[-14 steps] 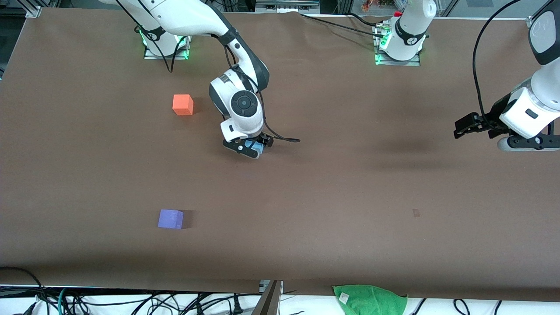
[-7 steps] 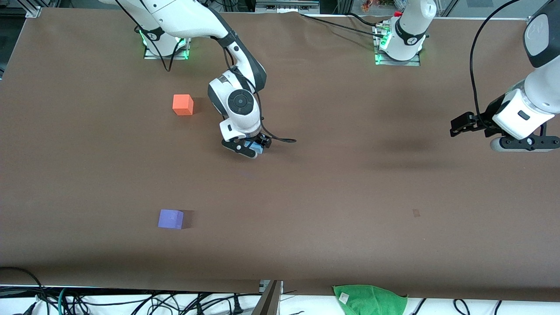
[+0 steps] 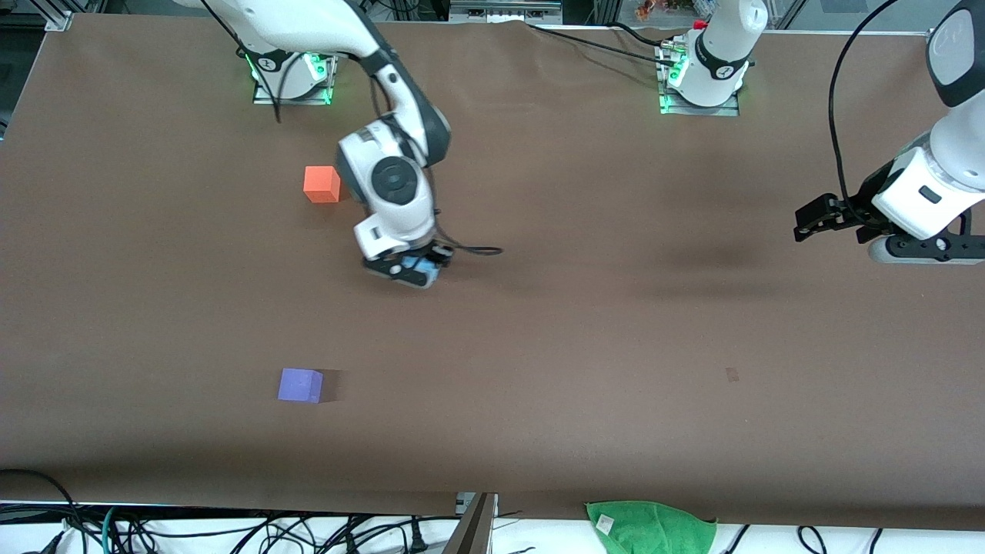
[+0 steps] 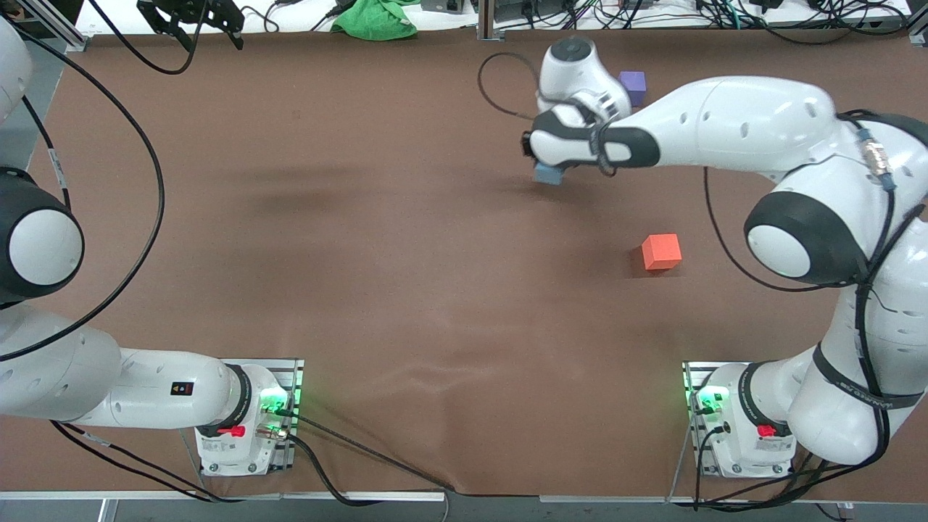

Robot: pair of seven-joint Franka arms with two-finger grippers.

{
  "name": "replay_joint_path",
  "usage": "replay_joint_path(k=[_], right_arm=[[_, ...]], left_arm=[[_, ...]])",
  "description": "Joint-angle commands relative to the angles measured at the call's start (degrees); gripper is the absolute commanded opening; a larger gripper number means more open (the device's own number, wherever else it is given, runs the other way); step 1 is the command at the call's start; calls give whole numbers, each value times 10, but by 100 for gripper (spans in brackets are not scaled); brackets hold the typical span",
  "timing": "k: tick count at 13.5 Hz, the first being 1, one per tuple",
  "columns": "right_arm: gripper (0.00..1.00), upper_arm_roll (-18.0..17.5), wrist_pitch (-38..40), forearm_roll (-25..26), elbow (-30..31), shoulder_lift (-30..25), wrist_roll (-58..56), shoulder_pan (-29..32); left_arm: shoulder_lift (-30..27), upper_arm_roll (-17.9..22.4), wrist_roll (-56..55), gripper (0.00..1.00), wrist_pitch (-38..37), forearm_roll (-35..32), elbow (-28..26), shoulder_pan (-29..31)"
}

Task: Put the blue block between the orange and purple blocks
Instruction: 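Carry the blue block with the right gripper between orange and purple blocks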

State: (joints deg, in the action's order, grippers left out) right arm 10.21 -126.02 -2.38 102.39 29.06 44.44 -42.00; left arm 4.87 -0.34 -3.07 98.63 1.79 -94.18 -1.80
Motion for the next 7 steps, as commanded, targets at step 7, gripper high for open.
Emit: replay_joint_path(k=[7], right_arm=[[31, 146, 48, -133, 85, -56, -437, 63]], left_arm=[[11, 10, 3, 100, -14, -1, 43, 1]])
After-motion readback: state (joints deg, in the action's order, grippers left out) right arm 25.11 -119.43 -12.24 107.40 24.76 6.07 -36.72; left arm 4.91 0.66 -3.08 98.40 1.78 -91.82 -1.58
